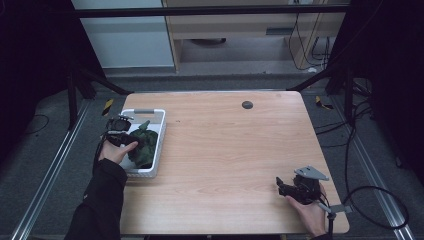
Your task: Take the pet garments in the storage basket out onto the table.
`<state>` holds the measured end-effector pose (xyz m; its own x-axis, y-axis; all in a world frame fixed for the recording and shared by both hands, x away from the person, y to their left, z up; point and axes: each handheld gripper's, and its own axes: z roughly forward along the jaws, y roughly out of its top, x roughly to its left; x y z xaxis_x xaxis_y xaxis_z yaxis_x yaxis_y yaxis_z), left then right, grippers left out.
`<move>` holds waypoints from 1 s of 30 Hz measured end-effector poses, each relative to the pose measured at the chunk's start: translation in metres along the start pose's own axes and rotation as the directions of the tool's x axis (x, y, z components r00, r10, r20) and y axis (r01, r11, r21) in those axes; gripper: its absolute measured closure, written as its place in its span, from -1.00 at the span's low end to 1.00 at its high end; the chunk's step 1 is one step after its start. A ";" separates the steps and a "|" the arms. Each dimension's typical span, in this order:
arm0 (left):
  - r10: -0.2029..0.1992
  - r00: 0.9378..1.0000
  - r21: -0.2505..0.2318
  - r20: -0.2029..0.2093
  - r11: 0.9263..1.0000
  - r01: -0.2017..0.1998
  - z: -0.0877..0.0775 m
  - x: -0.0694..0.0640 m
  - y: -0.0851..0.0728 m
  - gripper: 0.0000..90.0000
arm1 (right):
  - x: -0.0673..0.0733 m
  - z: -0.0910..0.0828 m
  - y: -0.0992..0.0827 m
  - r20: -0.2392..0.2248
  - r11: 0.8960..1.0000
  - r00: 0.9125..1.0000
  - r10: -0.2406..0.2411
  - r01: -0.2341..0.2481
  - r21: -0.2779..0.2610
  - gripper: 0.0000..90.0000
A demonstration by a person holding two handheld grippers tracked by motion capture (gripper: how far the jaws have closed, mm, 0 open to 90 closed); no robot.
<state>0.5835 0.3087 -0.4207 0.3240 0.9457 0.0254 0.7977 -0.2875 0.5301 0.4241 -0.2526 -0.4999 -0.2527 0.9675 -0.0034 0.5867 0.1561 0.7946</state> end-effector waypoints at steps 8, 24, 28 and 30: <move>-0.003 1.000 0.019 0.017 1.000 0.003 0.003 0.000 -0.002 0.08 | 0.000 0.000 0.000 -0.004 1.000 1.000 -0.003 0.003 0.002 -0.62; -0.024 0.999 0.064 0.027 0.998 0.022 0.003 0.002 -0.001 0.53 | -0.001 0.000 0.000 -0.007 1.000 1.000 0.000 0.000 0.003 -0.62; -0.023 0.999 0.061 0.026 0.998 0.021 0.001 0.002 0.000 0.56 | -0.001 0.000 0.000 -0.008 1.000 1.000 0.004 -0.004 0.002 -0.62; -0.011 1.000 0.052 0.016 0.999 0.010 -0.003 0.001 0.001 0.58 | -0.001 0.000 0.000 -0.006 1.000 1.000 0.000 0.000 0.001 -0.62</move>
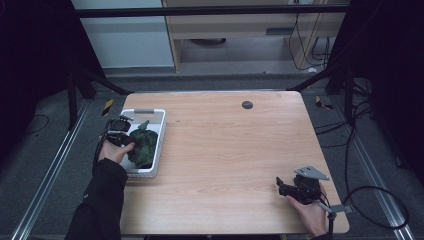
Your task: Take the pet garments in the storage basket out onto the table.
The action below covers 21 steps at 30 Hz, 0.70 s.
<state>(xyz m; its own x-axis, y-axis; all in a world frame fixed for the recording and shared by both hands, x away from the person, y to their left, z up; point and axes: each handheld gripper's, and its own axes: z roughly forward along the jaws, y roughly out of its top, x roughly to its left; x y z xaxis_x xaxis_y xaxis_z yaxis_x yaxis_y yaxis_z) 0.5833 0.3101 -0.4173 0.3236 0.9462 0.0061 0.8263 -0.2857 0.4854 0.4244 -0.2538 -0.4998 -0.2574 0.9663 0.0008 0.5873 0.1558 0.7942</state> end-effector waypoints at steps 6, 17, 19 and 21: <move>0.010 1.000 -0.027 -0.007 1.000 -0.011 -0.011 -0.001 0.002 0.59 | 0.000 0.000 0.000 0.000 1.000 1.000 -0.002 0.002 -0.001 -0.62; 0.037 0.999 -0.090 -0.007 0.995 -0.038 -0.039 -0.002 0.005 0.60 | 0.000 0.000 0.000 0.000 1.000 1.000 -0.003 0.003 0.000 -0.62; 0.046 0.999 -0.098 -0.007 0.994 -0.046 -0.043 -0.003 0.006 0.60 | 0.000 -0.001 0.000 -0.002 1.000 1.000 0.001 -0.001 -0.001 -0.62; 0.058 0.998 -0.106 -0.006 0.993 -0.059 -0.049 -0.006 0.006 0.60 | 0.000 -0.001 0.000 -0.001 1.000 1.000 0.000 0.000 0.000 -0.62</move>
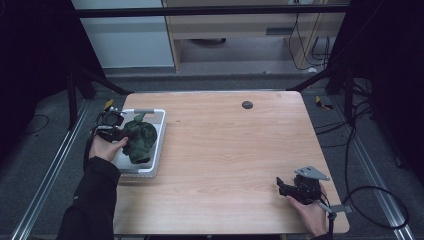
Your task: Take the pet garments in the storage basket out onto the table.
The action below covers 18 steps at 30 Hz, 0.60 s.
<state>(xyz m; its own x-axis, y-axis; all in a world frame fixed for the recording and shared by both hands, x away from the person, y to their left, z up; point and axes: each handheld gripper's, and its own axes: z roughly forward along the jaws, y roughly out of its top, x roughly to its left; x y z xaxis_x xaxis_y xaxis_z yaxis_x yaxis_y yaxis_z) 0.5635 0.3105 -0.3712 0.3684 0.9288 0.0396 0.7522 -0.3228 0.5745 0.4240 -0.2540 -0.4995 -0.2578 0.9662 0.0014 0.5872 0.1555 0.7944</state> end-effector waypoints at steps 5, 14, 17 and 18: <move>0.013 1.000 -0.013 -0.007 1.000 -0.013 -0.008 -0.001 0.000 0.60 | 0.000 0.000 0.000 0.000 1.000 1.000 -0.001 0.001 -0.003 -0.62; 0.017 1.000 -0.029 -0.021 0.999 -0.018 -0.020 0.003 0.000 0.60 | 0.000 0.000 0.000 0.001 1.000 1.000 -0.001 0.001 -0.002 -0.62; 0.015 1.000 -0.042 -0.022 0.999 -0.016 -0.025 0.004 -0.001 0.60 | 0.000 0.000 0.000 0.001 1.000 1.000 0.000 0.000 -0.003 -0.62; 0.021 1.000 -0.050 -0.023 0.999 -0.022 -0.029 0.004 -0.001 0.60 | 0.000 0.000 0.000 0.001 1.000 1.000 -0.001 0.001 -0.003 -0.62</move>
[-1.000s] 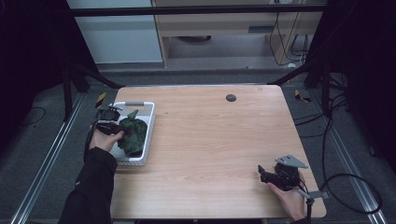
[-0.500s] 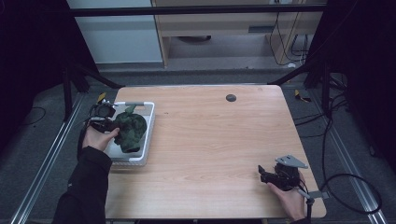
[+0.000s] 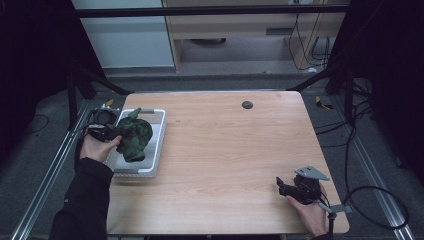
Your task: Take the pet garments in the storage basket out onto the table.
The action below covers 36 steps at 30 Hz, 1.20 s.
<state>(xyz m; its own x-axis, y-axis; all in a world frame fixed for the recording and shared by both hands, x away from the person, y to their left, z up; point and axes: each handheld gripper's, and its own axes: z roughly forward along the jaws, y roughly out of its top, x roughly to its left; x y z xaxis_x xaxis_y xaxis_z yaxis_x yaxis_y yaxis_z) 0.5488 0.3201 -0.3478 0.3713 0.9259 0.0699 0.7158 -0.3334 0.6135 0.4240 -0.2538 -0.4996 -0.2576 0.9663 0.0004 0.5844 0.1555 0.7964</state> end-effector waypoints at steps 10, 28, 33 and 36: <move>0.023 1.000 -0.039 0.001 0.999 -0.023 -0.021 -0.002 0.002 0.60 | 0.000 0.000 0.000 0.001 1.000 1.000 0.002 -0.002 -0.008 -0.62; 0.089 0.996 -0.085 0.024 0.993 -0.086 -0.046 -0.020 0.009 0.60 | -0.001 -0.001 0.001 0.003 1.000 1.000 0.000 0.000 -0.018 -0.63; 0.118 0.992 -0.099 0.039 0.989 -0.113 -0.050 -0.029 0.013 0.60 | 0.000 -0.002 0.001 0.007 1.000 1.000 0.005 -0.005 -0.022 -0.63; 0.131 0.990 -0.103 0.047 0.987 -0.126 -0.052 -0.033 0.014 0.60 | 0.000 -0.003 0.001 0.009 1.000 1.000 0.003 -0.002 -0.025 -0.63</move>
<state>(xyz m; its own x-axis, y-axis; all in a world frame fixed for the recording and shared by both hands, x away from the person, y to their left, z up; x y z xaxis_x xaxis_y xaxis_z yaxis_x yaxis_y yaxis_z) 0.5159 0.2936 -0.3006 0.4892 0.8649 0.1126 0.5990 -0.4270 0.6774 0.4229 -0.2545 -0.4971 -0.2488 0.9686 -0.0033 0.5655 0.1480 0.8114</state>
